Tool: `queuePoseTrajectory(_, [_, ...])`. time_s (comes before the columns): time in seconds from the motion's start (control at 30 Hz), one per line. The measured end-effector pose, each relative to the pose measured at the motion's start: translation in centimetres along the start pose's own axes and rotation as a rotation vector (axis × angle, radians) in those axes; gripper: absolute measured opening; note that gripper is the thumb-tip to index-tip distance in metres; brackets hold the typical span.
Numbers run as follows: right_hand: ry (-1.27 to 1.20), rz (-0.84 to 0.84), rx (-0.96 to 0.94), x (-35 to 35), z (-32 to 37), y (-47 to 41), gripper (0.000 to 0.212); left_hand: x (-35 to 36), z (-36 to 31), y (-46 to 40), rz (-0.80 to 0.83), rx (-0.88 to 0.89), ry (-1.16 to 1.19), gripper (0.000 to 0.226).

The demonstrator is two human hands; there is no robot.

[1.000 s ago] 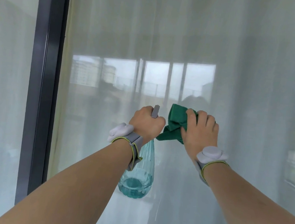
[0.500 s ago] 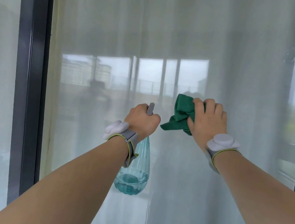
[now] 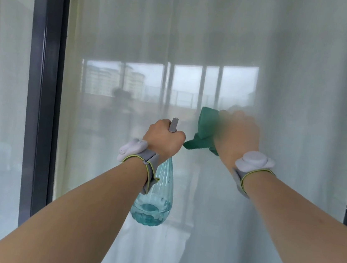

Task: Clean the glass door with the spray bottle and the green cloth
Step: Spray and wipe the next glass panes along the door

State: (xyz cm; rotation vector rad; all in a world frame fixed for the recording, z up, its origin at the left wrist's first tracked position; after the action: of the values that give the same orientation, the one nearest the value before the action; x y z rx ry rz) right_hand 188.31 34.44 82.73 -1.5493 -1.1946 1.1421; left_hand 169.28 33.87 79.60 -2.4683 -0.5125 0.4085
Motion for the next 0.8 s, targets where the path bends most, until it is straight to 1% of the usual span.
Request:
queuePoseTrajectory(0.07, [-0.003,0.013,0.037,0.1,0.4,0.5,0.047,0.0,0.0,0.2,-0.014,-0.007,0.001,0.021])
queuePoseTrajectory(0.1, [-0.02,0.018,0.008,0.3,1.1,1.2,0.048,0.1,0.0,0.3,-0.019,-0.009,0.001,0.021])
queuePoseTrajectory(0.2, [-0.044,0.009,-0.217,0.7,4.0,4.0,0.052,0.4,0.1,0.5,-0.017,-0.014,0.013,0.018])
queuePoseTrajectory(0.23, [-0.031,0.015,-0.262,0.7,4.1,4.3,0.052,0.4,0.2,0.4,-0.015,-0.018,0.019,0.016])
queuePoseTrajectory(0.27, [-0.018,0.02,-0.251,0.6,3.7,3.8,0.052,0.4,0.3,0.3,-0.013,-0.022,0.023,0.014])
queuePoseTrajectory(0.3, [-0.001,0.034,-0.188,0.4,2.6,2.5,0.05,0.4,0.3,-0.1,-0.014,-0.021,0.027,0.014])
queuePoseTrajectory(0.37, [0.036,0.07,0.001,-0.1,-0.7,0.0,0.047,0.7,0.4,-0.2,-0.008,-0.02,0.032,0.019])
queuePoseTrajectory(0.4, [0.05,0.089,0.057,-0.2,-1.9,-0.8,0.046,0.9,0.3,-0.4,0.004,-0.014,0.032,0.02])
queuePoseTrajectory(0.43, [0.045,0.097,0.061,-0.3,-2.4,-0.9,0.046,1.2,0.3,-0.5,0.022,-0.012,0.028,0.02])
queuePoseTrajectory(0.47, [0.028,0.097,0.011,-0.3,-2.1,-0.6,0.047,1.5,0.4,-0.6,0.035,-0.009,0.027,0.018])
queuePoseTrajectory(0.53, [-0.033,0.109,-0.188,0.0,0.0,1.3,0.051,1.8,0.5,-0.7,0.051,-0.006,0.04,0.013])
queuePoseTrajectory(0.63, [-0.114,0.188,-0.467,1.0,2.6,5.4,0.052,2.3,0.2,-0.6,0.078,0.01,0.049,0.012])
queuePoseTrajectory(0.7, [-0.14,0.238,-0.532,1.6,2.8,7.0,0.051,2.8,0.0,-0.5,0.085,0.01,0.074,0.015])
queuePoseTrajectory(0.8, [-0.156,0.227,-0.536,1.4,1.8,7.5,0.051,3.9,-0.6,0.3,0.095,0.004,0.101,0.02])
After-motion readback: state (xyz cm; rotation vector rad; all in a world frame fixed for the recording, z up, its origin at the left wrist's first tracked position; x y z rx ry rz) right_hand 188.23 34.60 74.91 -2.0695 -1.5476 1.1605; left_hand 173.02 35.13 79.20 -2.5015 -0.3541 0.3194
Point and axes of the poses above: each hand's wrist, its own y-axis away from the middle knuckle, its own x-axis out of the palm, z = x × y, the point moved 9 cm from there along -y, towards the middle knuckle, and after that the axes turned 11 degrees about y, right-handed, at the moved point
